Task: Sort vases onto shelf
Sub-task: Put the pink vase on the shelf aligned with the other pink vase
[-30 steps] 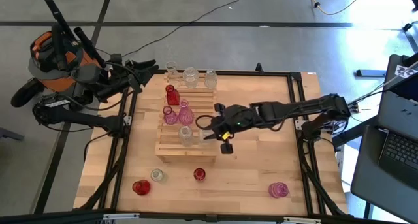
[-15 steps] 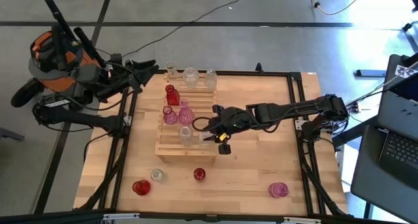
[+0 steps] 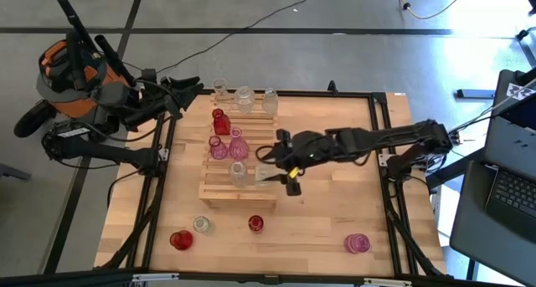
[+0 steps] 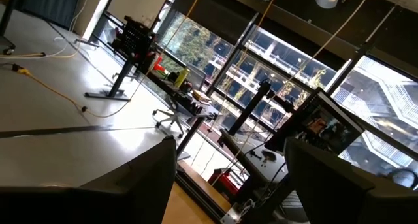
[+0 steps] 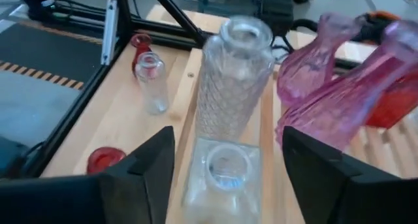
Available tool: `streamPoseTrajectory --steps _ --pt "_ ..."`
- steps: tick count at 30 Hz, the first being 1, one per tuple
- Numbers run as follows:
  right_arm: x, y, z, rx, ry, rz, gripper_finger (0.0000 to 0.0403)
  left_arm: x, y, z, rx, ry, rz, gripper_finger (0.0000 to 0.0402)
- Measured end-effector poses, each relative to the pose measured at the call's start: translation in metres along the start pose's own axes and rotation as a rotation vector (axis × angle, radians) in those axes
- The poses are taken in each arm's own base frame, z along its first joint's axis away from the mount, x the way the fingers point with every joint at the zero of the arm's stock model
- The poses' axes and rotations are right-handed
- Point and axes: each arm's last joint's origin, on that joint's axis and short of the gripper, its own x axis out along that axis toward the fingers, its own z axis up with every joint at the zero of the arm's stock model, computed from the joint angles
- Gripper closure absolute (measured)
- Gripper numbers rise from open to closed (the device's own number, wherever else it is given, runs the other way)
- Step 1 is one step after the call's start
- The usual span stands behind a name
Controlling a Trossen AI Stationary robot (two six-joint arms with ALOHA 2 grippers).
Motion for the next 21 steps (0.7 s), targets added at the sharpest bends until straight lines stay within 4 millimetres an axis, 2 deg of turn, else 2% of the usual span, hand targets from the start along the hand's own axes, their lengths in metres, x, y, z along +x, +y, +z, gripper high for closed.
streamPoseTrajectory --steps 4,8,11,14,17,21 --pt "-0.033 0.002 0.010 -0.026 0.063 0.030 0.0162 0.000 0.000 0.000 0.000 0.000 0.000 0.0127" --pt "-0.065 0.021 0.002 -0.053 0.242 0.104 0.0160 0.000 0.000 0.000 0.000 0.000 0.000 0.0127" --pt "-0.086 0.055 -0.012 -0.036 0.397 0.212 0.0160 0.000 0.000 0.000 0.000 0.000 0.000 0.0127" --pt "-0.110 0.100 -0.026 -0.055 0.506 0.293 0.0160 0.000 0.000 0.000 0.000 0.000 0.000 0.0127" --pt "-0.130 0.140 -0.038 -0.103 0.510 0.253 0.0160 0.000 0.000 0.000 0.000 0.000 0.000 0.0127" --pt "-0.142 0.171 -0.058 -0.037 0.522 0.180 0.0160 0.000 0.000 0.000 0.000 0.000 0.000 0.0127"
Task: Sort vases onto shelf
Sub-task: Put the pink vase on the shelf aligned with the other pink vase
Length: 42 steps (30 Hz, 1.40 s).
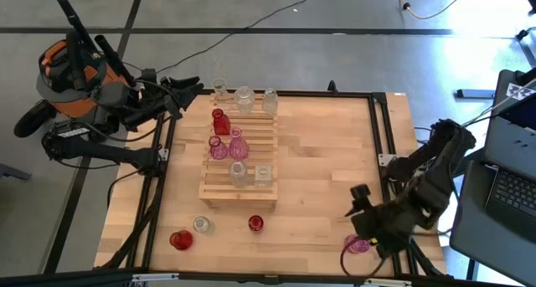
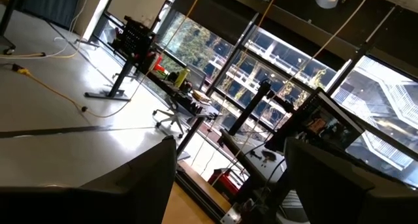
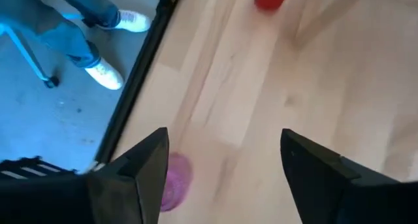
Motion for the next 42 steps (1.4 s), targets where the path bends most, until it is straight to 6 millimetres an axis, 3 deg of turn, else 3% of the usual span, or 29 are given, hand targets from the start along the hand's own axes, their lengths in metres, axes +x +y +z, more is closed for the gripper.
streamPoseTrajectory --steps 7,12,20,28,37,42 --pt "0.031 0.040 -0.037 0.161 0.025 0.062 0.0160 0.000 0.000 0.000 0.000 0.000 0.000 0.0127" --pt "0.050 0.054 -0.069 0.286 -0.031 0.114 0.0160 0.000 0.000 0.000 0.000 0.000 0.000 0.0127" --pt "0.085 0.046 -0.108 0.327 -0.033 0.099 0.0160 0.000 0.000 0.000 0.000 0.000 0.000 0.0127" --pt "0.122 0.046 -0.133 0.373 -0.083 0.219 0.0160 0.000 0.000 0.000 0.000 0.000 0.000 0.0127" --pt "0.132 0.040 -0.143 0.351 -0.139 0.179 0.0164 0.000 0.000 0.000 0.000 0.000 0.000 0.0127" --pt "0.138 0.033 -0.149 0.345 -0.194 0.085 0.0203 0.000 0.000 0.000 0.000 0.000 0.000 0.0127"
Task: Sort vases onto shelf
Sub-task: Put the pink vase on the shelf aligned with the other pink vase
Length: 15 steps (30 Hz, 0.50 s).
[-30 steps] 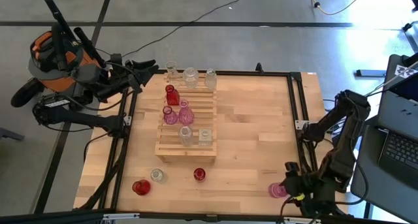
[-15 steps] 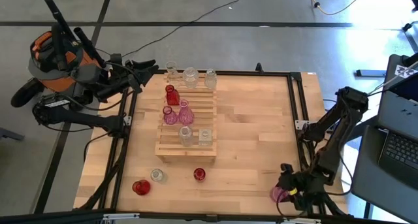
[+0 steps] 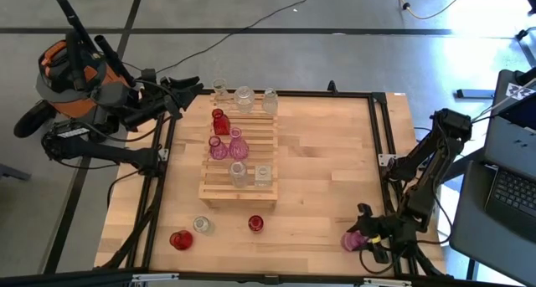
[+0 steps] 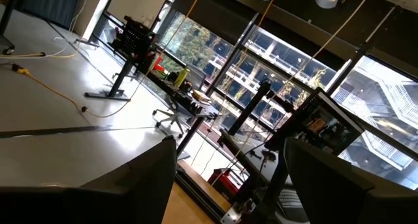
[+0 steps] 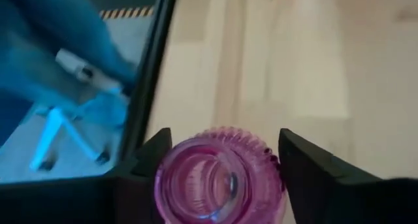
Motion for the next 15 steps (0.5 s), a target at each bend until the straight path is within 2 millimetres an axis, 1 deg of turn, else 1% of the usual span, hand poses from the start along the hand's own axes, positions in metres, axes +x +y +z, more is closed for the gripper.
streamPoseTrajectory --steps 3,7,12,15 --pt "0.002 -0.005 -0.002 -0.007 -0.059 -0.056 0.0224 0.000 0.000 0.000 0.000 0.000 0.000 0.0127" --pt "0.005 -0.013 -0.002 -0.008 -0.136 -0.142 0.0233 0.000 0.000 0.000 0.000 0.000 0.000 0.0127" --pt "0.010 -0.026 0.010 0.011 -0.176 -0.239 0.0236 0.000 0.000 0.000 0.000 0.000 0.000 0.0127" --pt "0.015 -0.037 0.020 -0.001 -0.210 -0.325 0.0250 0.000 0.000 0.000 0.000 0.001 0.000 0.0127"
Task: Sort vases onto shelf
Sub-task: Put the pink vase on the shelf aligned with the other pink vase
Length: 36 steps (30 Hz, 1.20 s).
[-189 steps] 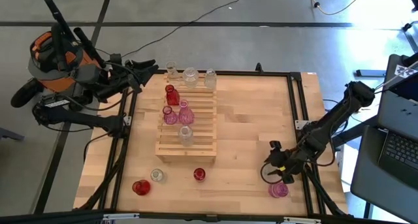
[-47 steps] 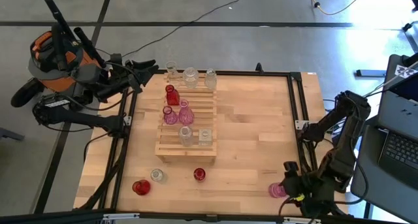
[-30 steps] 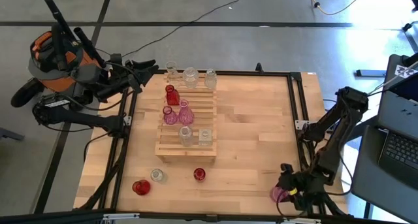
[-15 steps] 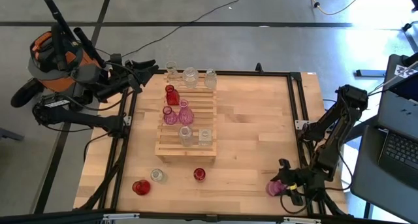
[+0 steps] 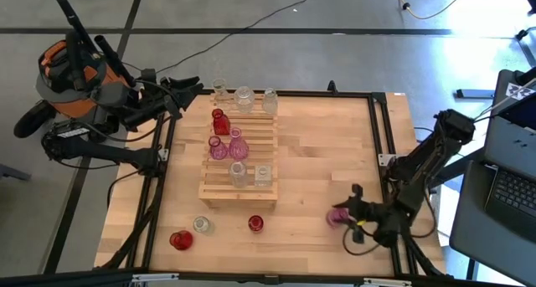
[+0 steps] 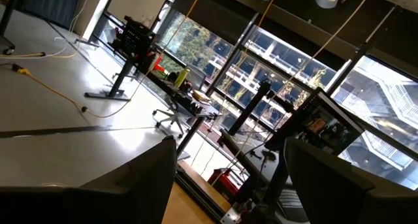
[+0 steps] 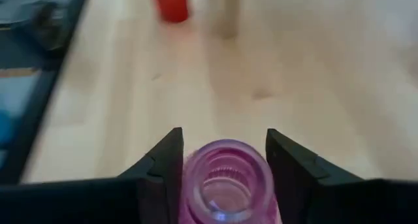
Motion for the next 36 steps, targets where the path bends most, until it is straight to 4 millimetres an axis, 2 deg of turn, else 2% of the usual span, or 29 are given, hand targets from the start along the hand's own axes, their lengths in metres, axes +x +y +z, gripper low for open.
streamPoseTrajectory --steps 6,15,22,30,36 --pt "0.020 -0.020 0.020 0.001 -0.038 -0.139 0.0316 0.000 0.000 0.000 0.000 0.000 0.000 0.0127" --pt "0.043 -0.044 0.047 -0.024 -0.088 -0.239 0.0319 0.000 0.000 0.000 0.000 0.000 0.000 0.0127" --pt "0.050 -0.060 0.071 -0.080 -0.095 -0.251 0.0319 0.000 0.000 0.000 0.000 -0.001 0.000 0.0127" --pt "0.040 -0.084 0.117 -0.127 -0.164 -0.307 0.0319 0.000 0.000 0.000 0.000 0.000 0.000 0.0127" --pt "0.015 -0.109 0.168 -0.140 -0.276 -0.297 0.0319 0.000 0.000 0.000 0.000 -0.001 0.000 0.0127"
